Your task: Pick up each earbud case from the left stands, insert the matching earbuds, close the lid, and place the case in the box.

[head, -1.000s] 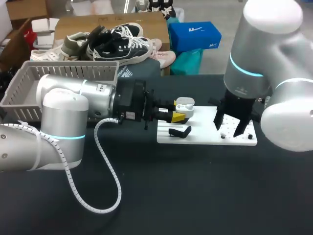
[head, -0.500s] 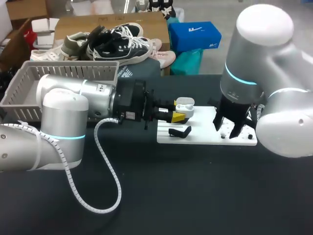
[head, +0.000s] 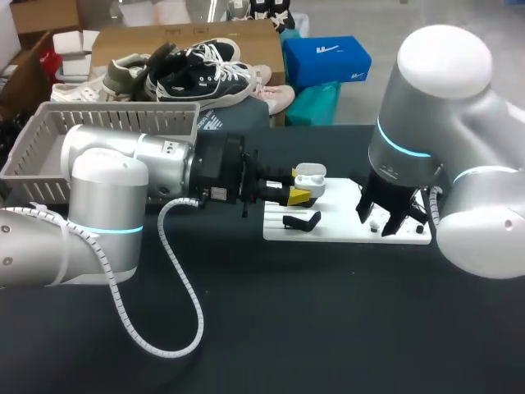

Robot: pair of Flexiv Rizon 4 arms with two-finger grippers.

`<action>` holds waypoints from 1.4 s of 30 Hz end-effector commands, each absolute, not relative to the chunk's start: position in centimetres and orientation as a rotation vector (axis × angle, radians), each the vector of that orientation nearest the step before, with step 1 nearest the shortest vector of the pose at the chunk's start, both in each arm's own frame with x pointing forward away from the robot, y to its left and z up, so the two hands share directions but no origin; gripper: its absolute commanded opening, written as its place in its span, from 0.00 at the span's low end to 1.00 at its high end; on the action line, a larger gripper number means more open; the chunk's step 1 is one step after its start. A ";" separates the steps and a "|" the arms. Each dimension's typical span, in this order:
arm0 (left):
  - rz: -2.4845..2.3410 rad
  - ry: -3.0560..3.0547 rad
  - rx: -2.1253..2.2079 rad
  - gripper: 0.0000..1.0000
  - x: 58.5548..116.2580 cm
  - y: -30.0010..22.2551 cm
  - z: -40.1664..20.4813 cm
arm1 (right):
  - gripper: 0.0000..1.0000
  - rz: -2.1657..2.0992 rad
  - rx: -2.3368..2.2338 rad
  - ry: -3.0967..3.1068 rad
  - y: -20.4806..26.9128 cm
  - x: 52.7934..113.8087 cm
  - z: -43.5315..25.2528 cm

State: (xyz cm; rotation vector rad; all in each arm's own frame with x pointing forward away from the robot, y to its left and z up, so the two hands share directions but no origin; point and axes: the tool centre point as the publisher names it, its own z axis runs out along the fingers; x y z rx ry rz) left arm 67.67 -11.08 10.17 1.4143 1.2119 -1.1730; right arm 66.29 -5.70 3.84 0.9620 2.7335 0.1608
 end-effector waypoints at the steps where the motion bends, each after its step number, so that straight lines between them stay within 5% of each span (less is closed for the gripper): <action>1: -1.170 1.212 1.412 0.00 67.6 -11.1 10.1 | 0.38 0.167 0.964 2.716 -5.5 66.3 3.4; 24: -1.170 1.212 1.412 0.00 67.6 -11.1 10.1 | 0.27 0.167 0.999 2.705 -5.4 67.3 2.6; 29: -1.170 1.212 1.412 0.00 67.6 -11.1 10.1 | 0.19 0.159 1.002 2.708 -5.6 67.4 2.5; 32: -1.170 1.212 1.412 0.00 67.6 -11.1 10.1 | 0.00 0.155 0.999 2.712 -5.6 67.4 2.5; 42: -1.170 1.212 1.412 0.00 67.6 -11.1 10.1 | 0.00 0.147 0.990 2.725 -6.0 67.1 2.3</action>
